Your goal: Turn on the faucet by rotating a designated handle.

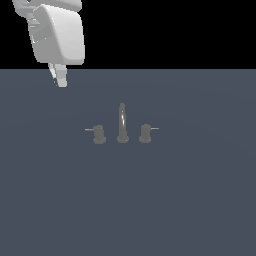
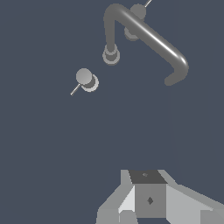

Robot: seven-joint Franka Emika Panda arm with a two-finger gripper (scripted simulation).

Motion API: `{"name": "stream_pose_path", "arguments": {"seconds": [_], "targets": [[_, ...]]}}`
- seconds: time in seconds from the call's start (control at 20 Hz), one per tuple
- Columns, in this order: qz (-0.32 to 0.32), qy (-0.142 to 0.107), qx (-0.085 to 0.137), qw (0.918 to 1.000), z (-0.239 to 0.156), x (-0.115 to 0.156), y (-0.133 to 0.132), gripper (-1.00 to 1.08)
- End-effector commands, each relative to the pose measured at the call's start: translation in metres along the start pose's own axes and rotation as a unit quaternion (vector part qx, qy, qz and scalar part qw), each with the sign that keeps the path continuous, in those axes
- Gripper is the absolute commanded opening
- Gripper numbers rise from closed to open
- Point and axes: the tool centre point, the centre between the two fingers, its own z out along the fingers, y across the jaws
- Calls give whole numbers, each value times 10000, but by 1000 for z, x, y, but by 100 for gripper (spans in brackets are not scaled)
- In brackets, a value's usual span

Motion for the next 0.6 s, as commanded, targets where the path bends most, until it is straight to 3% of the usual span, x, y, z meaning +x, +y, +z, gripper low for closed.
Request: {"name": "stream_pose_path", "arguments": {"seconds": [0.0,0.55], "targets": [[204,-3,2,9998,12,4,-10,-100],[1062,2,-27,9943,63,27,-51,-100]]}}
